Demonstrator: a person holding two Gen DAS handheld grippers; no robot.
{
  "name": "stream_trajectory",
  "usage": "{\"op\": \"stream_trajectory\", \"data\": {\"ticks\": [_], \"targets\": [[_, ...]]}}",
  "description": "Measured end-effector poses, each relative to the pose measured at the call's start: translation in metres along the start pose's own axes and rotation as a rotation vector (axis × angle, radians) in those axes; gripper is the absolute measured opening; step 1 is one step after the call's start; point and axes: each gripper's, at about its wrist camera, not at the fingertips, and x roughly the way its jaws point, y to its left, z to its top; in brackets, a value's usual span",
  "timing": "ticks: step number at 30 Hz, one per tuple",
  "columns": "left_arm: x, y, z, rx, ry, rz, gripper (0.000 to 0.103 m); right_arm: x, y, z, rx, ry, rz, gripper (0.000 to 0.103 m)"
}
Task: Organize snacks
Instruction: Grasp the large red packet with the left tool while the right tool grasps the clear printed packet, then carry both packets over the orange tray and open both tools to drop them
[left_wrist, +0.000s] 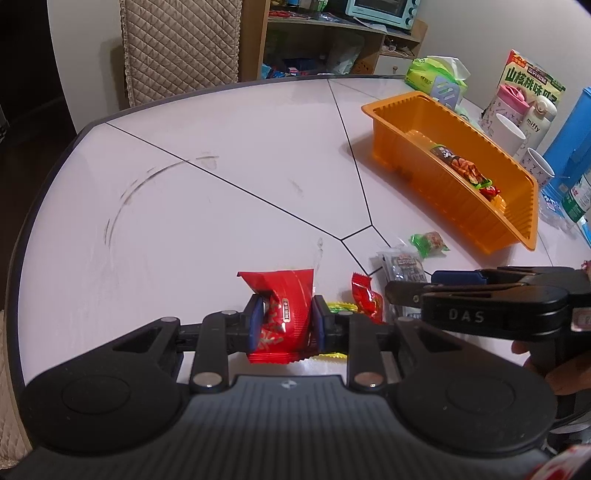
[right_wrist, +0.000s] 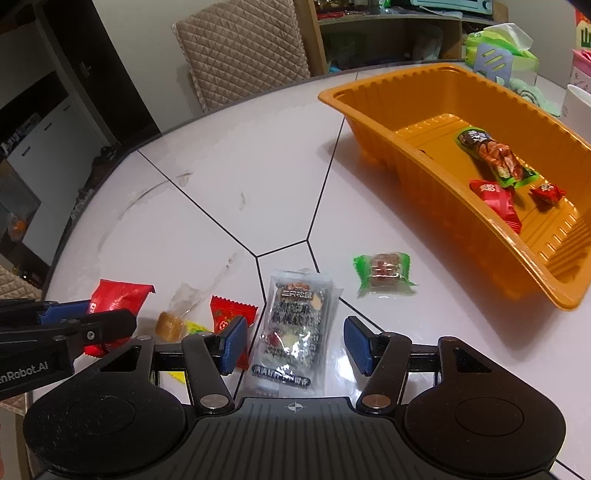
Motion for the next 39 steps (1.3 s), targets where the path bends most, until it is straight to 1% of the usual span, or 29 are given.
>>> {"op": "stream_trajectory", "data": {"ticks": [2,3,4,8,12,15,20,26,31,39], "targets": [[0.001,0.001,0.001,-0.001,0.000,-0.001,0.025,0.004,0.002,0.000,-0.010,0.004,-0.010,0.056],[0.001,0.001,0.001,0.000,0.000,-0.001,0.025,0.006,0.003,0.000,-0.018,0.007,-0.016,0.052],[0.002,0.001,0.001,0.000,0.001,0.000,0.025,0.007,0.004,0.000,-0.030,0.007,-0.023,0.050],[0.003,0.001,0.003,0.002,0.005,-0.001,0.025,0.009,0.008,-0.002,-0.065,0.002,-0.034,0.047],[0.003,-0.001,0.003,0.006,0.007,-0.002,0.025,0.008,0.013,-0.003,-0.116,-0.001,-0.042,0.041],[0.002,-0.003,0.001,0.010,0.010,-0.004,0.025,0.006,0.015,-0.005,-0.140,0.003,-0.048,0.039],[0.000,-0.006,-0.001,0.018,0.016,-0.008,0.025,-0.003,0.009,-0.010,-0.116,0.012,-0.026,0.039],[-0.008,-0.018,-0.003,0.036,0.017,-0.025,0.025,-0.029,-0.001,-0.017,-0.072,0.006,-0.005,0.039],[-0.016,-0.034,-0.005,0.065,0.015,-0.055,0.025,-0.054,-0.012,-0.026,-0.039,-0.001,-0.001,0.039],[-0.022,-0.068,-0.008,0.123,0.013,-0.116,0.025,-0.093,-0.034,-0.039,0.031,-0.025,-0.023,0.039]]}}
